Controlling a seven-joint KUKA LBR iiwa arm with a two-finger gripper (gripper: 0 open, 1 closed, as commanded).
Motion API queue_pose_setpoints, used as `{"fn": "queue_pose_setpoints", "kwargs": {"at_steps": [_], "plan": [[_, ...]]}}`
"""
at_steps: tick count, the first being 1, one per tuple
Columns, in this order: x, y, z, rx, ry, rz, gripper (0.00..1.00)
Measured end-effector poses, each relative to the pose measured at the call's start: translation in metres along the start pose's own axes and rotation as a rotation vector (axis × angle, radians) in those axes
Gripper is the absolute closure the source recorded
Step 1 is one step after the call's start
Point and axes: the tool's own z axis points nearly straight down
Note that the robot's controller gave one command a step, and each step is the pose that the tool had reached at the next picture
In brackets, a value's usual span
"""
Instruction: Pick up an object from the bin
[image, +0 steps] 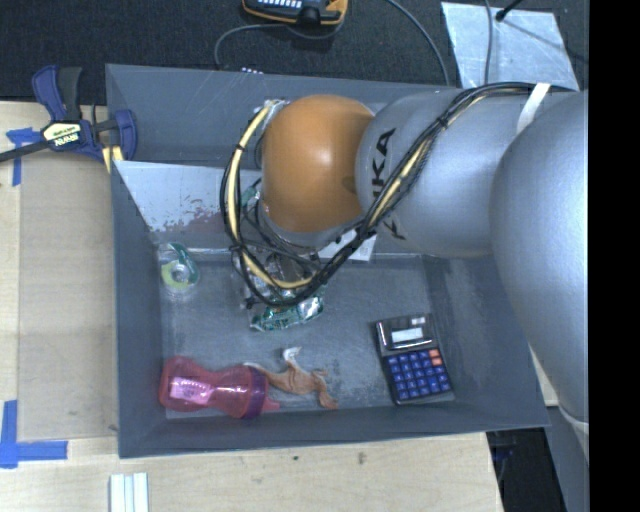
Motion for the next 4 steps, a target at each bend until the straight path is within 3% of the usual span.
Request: {"fn": "queue_pose_setpoints", "kwargs": {"at_steps": [1, 2, 3, 4], "plan": [[0.009, 0.003, -0.033, 0.000, 0.005, -0.069, 1.00], [-0.008, -0.015, -0.046, -0.001, -0.005, 0.288, 0.00], [-0.008, -0.015, -0.046, -0.001, -0.005, 0.286, 0.00], [0.007, -0.039, -0.019, -0.002, -0.009, 0.216, 0.00]]}}
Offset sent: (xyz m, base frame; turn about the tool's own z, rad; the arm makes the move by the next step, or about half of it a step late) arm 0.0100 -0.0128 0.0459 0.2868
